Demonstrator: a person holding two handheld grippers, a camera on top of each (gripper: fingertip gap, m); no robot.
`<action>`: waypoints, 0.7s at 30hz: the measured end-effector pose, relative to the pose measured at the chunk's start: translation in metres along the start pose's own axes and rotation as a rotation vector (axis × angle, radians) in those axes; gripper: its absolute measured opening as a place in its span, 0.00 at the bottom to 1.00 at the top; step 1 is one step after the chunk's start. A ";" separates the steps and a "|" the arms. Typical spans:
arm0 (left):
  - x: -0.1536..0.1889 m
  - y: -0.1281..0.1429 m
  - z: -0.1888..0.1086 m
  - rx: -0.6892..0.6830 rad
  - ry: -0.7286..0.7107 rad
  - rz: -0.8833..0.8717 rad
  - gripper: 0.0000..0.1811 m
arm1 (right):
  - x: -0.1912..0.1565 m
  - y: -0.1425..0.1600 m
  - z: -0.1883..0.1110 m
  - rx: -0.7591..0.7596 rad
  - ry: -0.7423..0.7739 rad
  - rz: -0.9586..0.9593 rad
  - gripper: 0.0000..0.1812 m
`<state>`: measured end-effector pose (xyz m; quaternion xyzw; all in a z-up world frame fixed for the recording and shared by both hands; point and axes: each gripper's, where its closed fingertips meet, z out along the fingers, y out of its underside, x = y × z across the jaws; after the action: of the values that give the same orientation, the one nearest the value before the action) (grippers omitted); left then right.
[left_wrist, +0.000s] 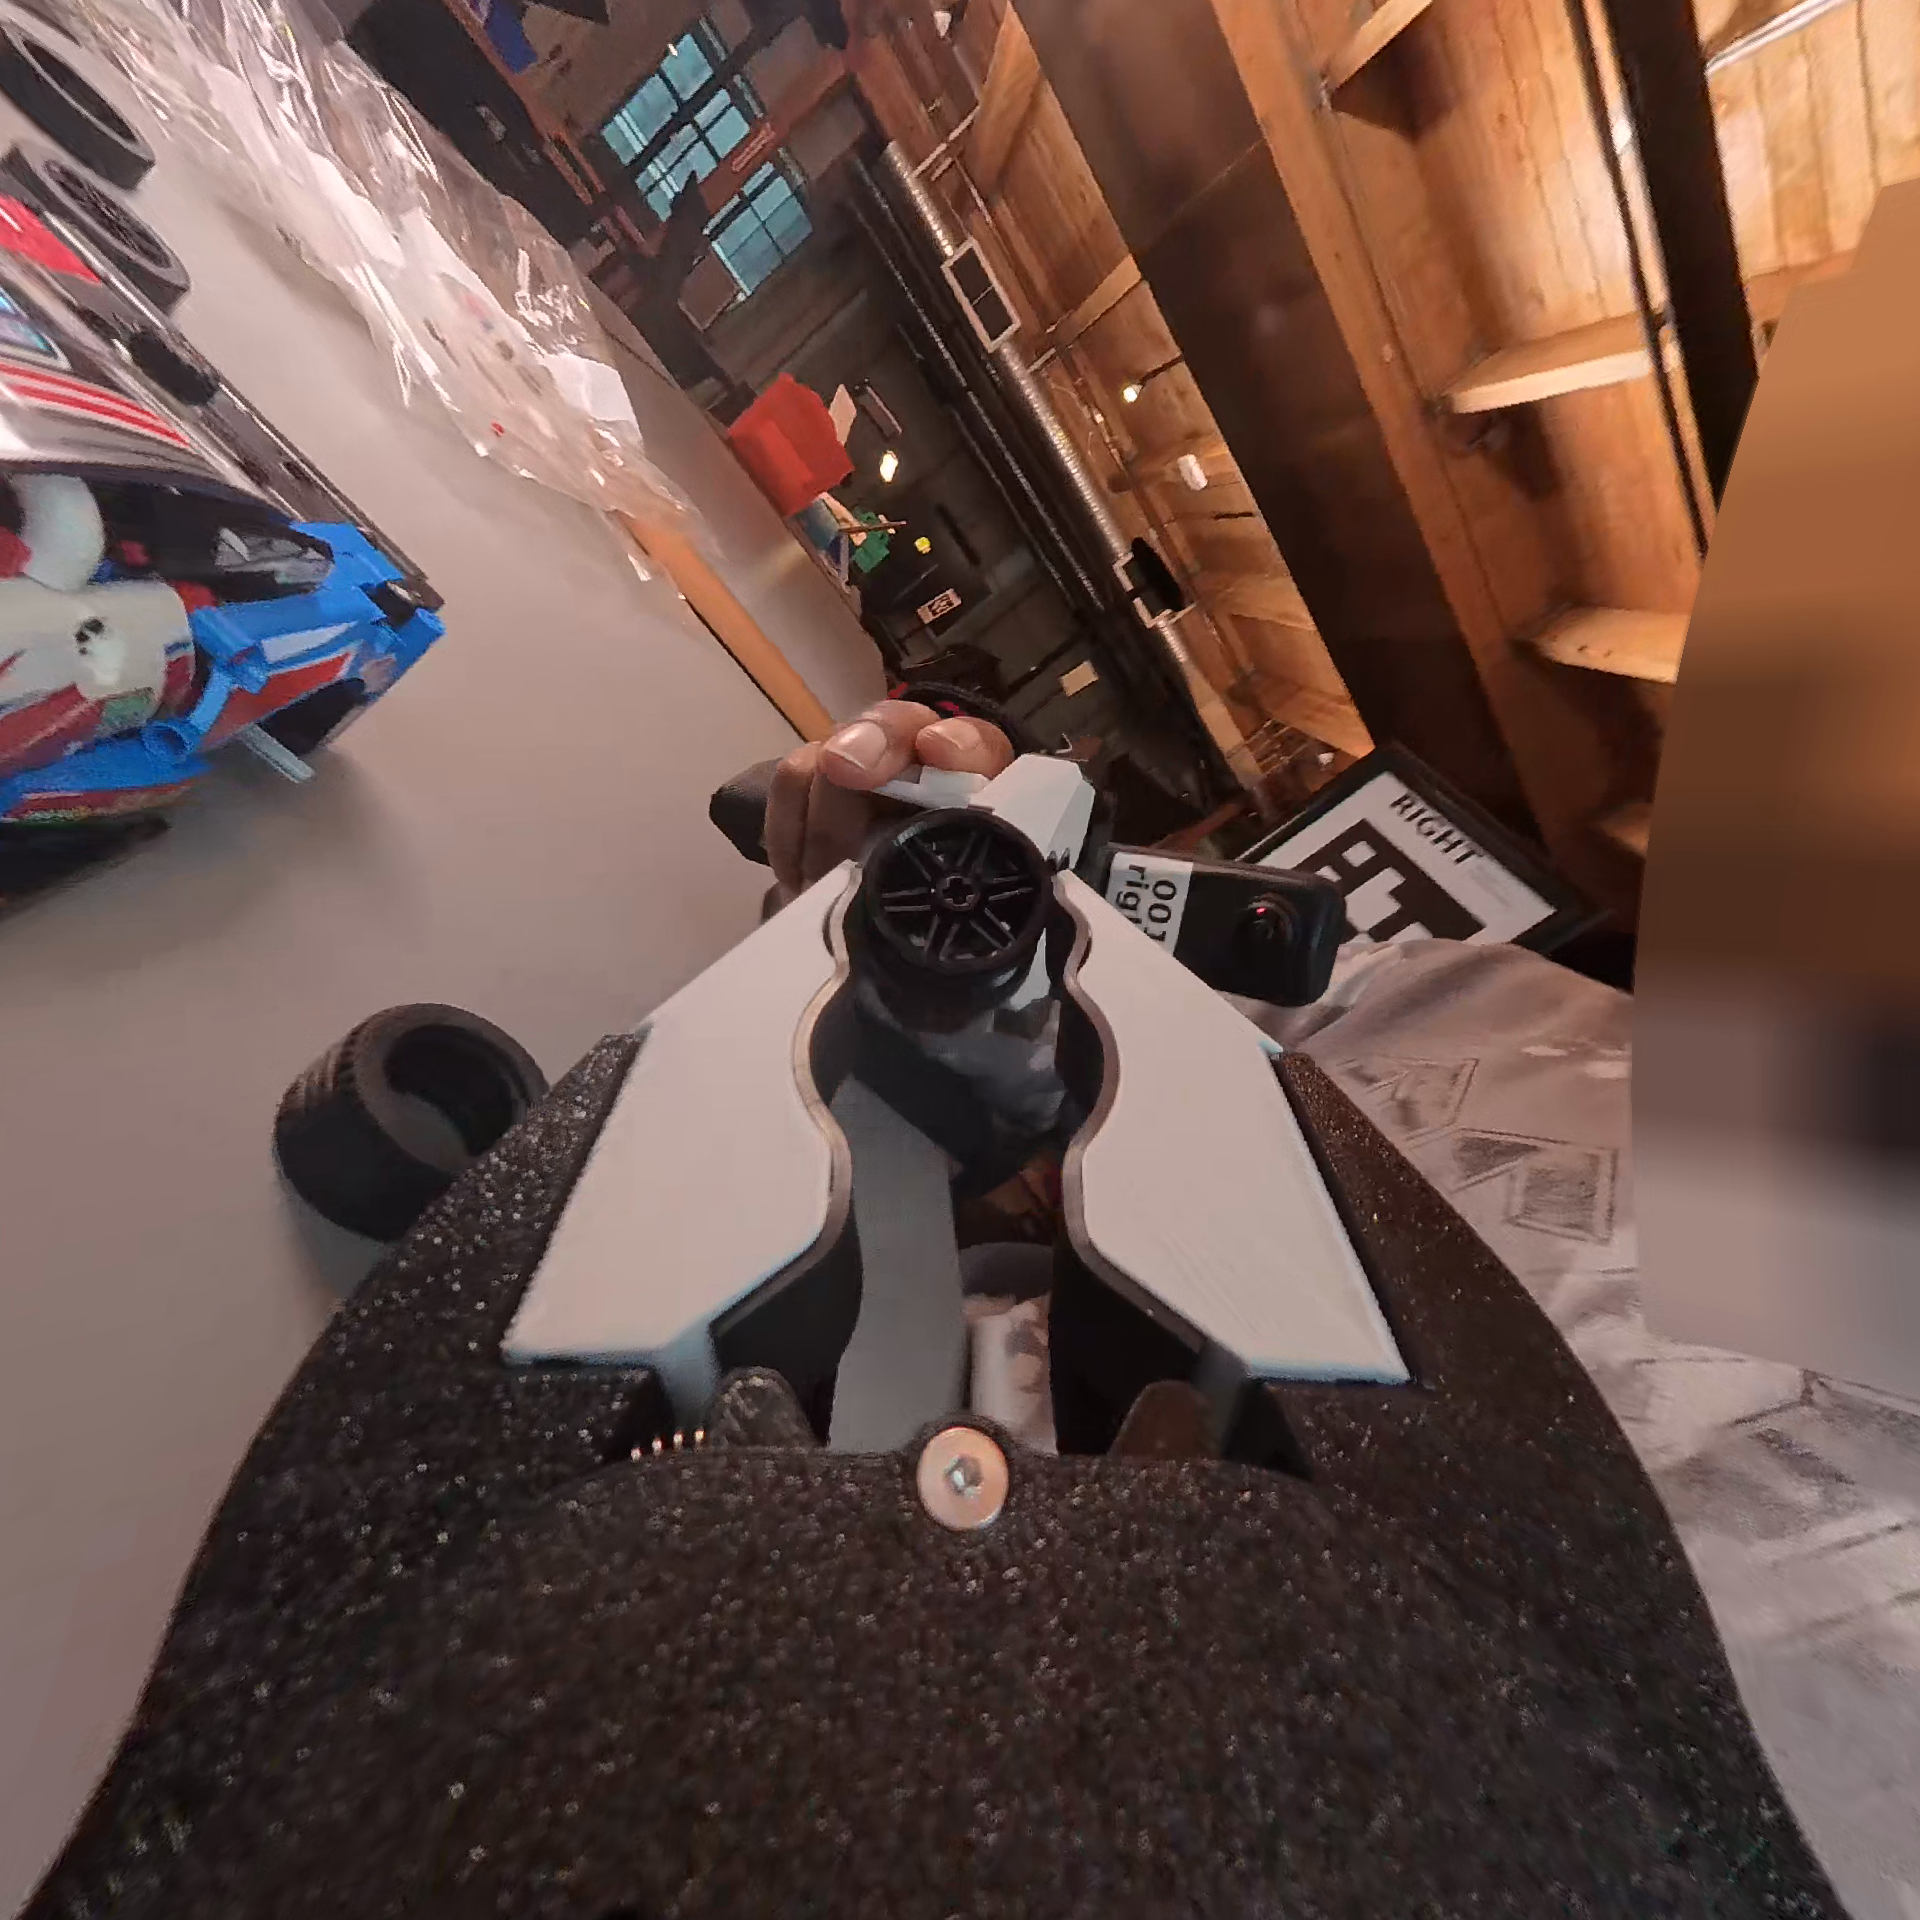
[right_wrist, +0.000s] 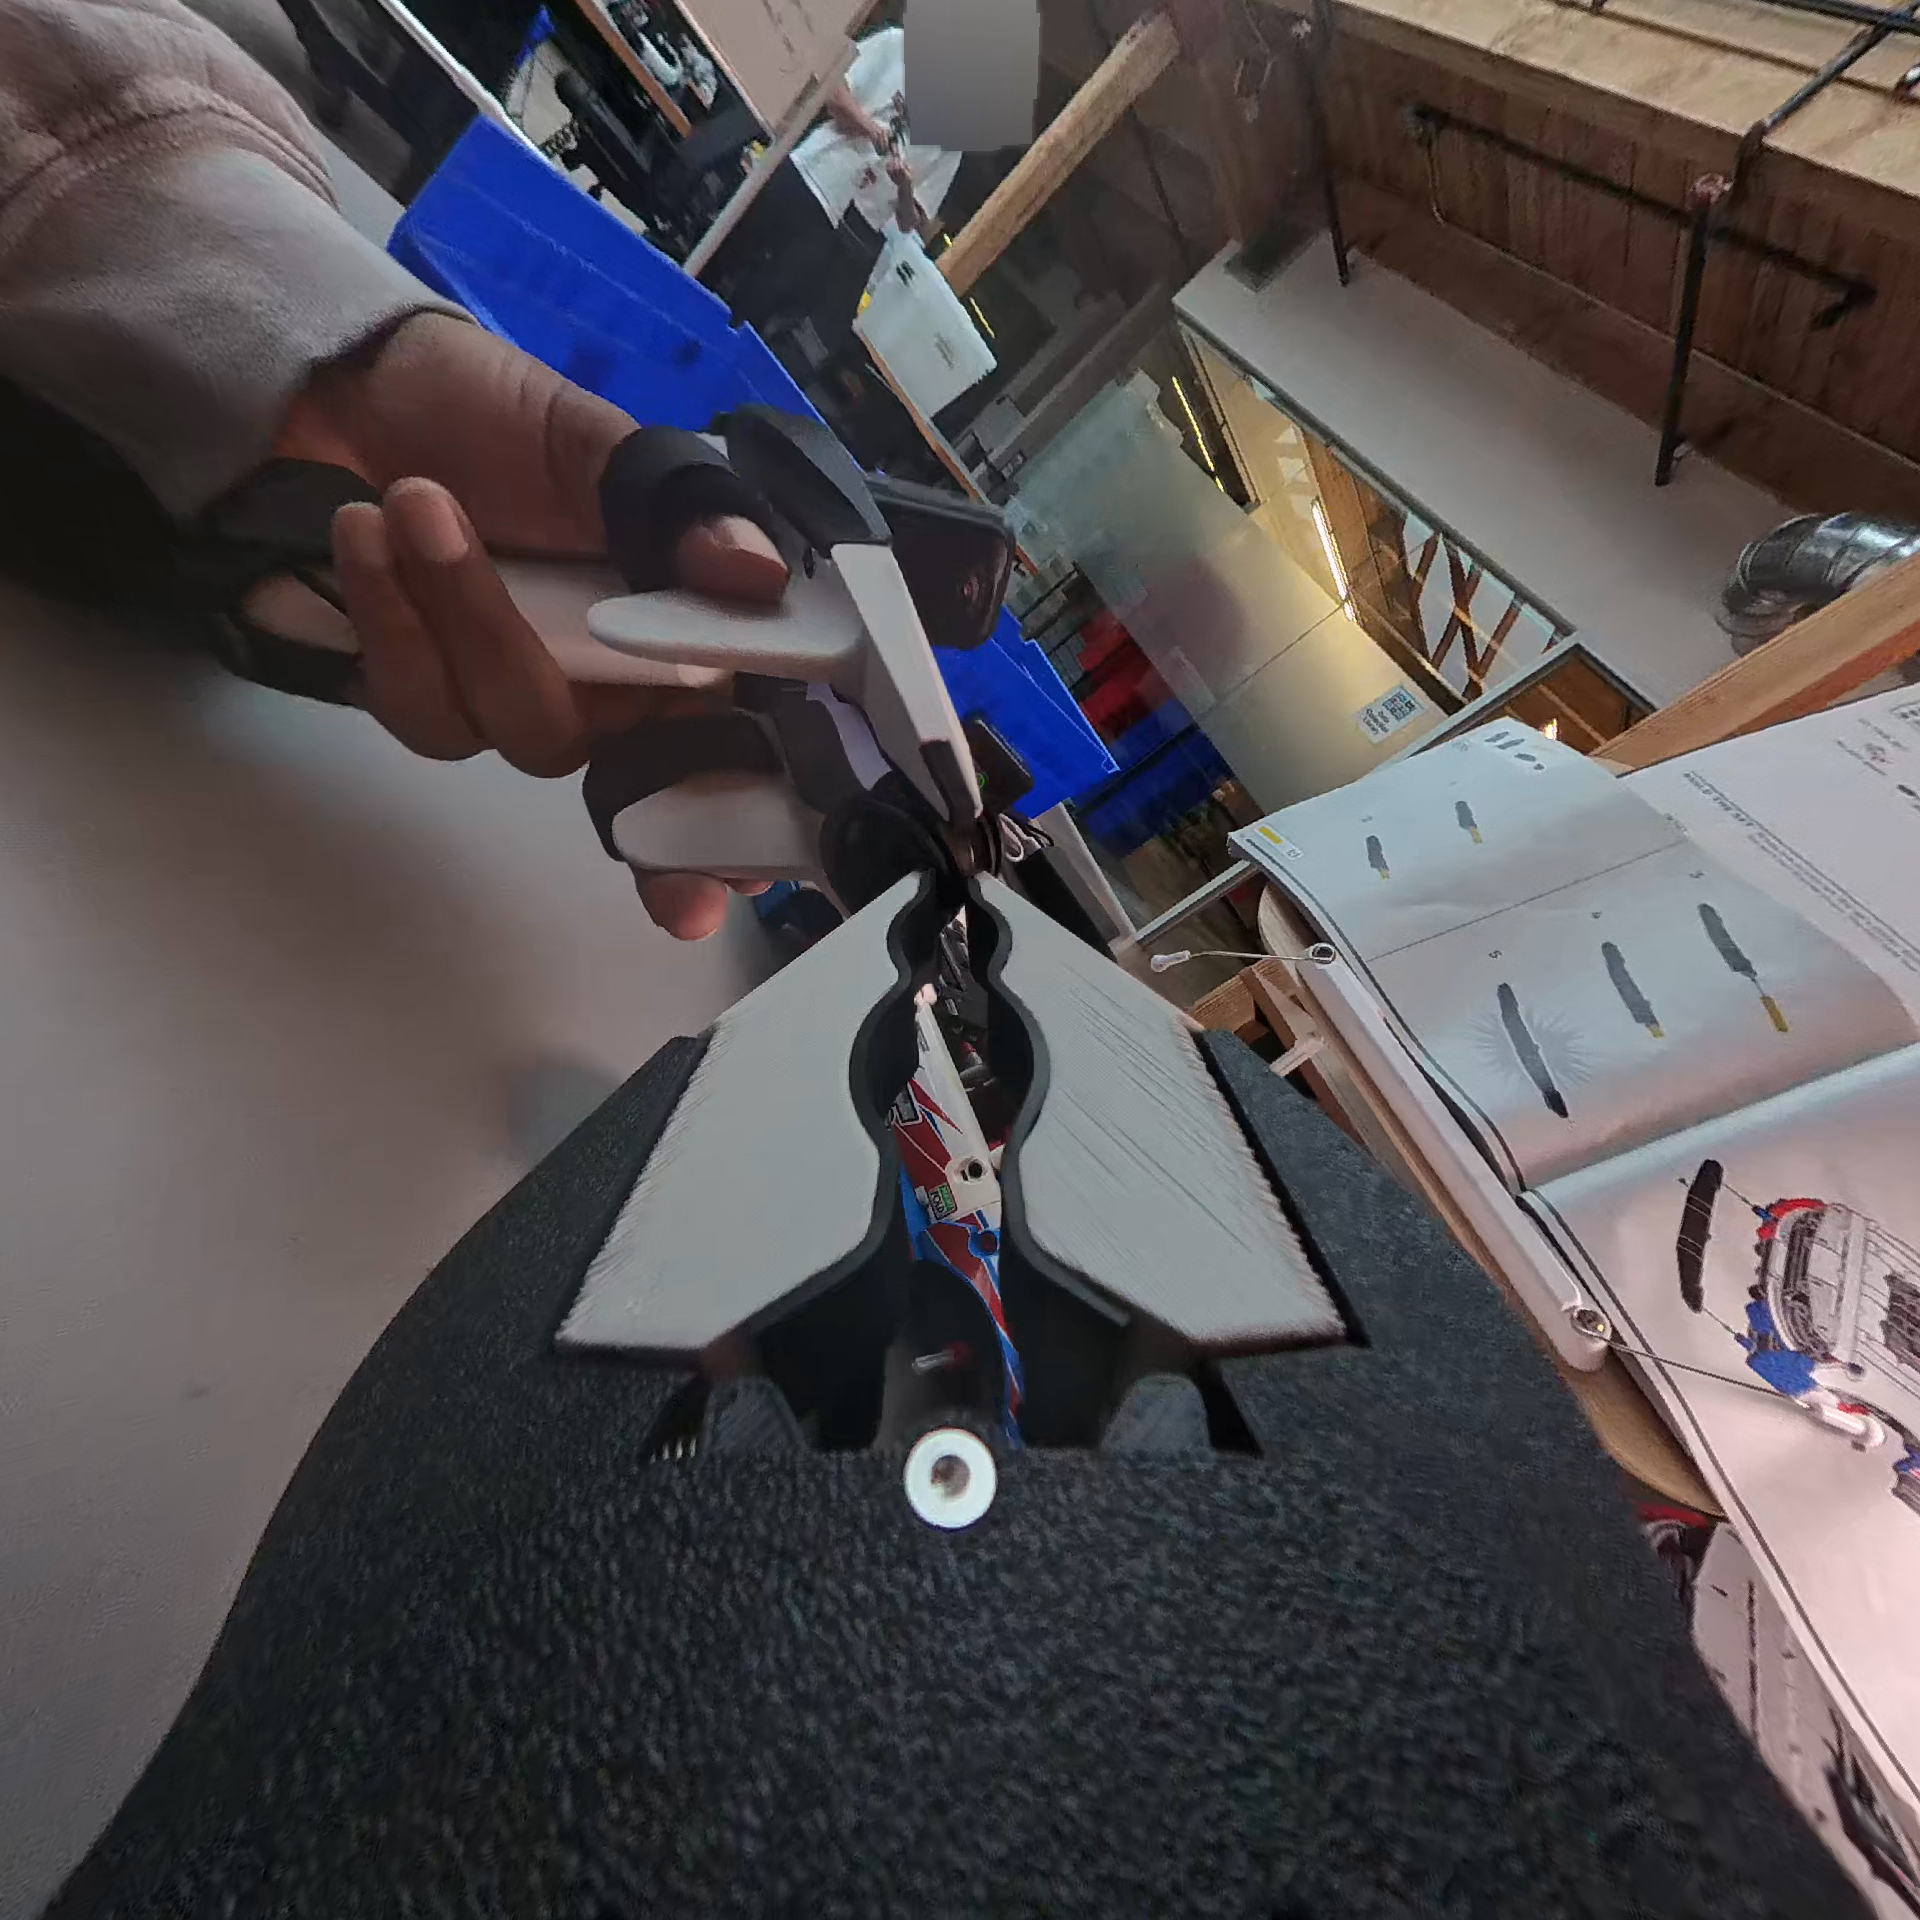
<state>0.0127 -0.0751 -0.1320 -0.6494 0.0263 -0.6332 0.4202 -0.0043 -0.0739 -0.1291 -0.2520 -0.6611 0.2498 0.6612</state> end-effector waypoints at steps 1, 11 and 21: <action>-0.001 0.000 -0.001 -0.009 -0.036 0.056 0.17 | 0.001 0.001 0.000 -0.004 -0.002 0.018 0.02; -0.015 -0.049 -0.089 -0.095 -0.840 0.877 0.18 | 0.017 0.038 -0.006 -0.116 -0.016 0.261 0.20; -0.016 -0.156 -0.363 -0.110 -1.524 0.607 0.18 | 0.017 0.053 -0.003 -0.193 -0.044 0.522 0.23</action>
<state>-0.3748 -0.1507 -0.1107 -0.8855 -0.0607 0.1250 0.4435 -0.0014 -0.0224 -0.1517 -0.4702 -0.6087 0.3528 0.5328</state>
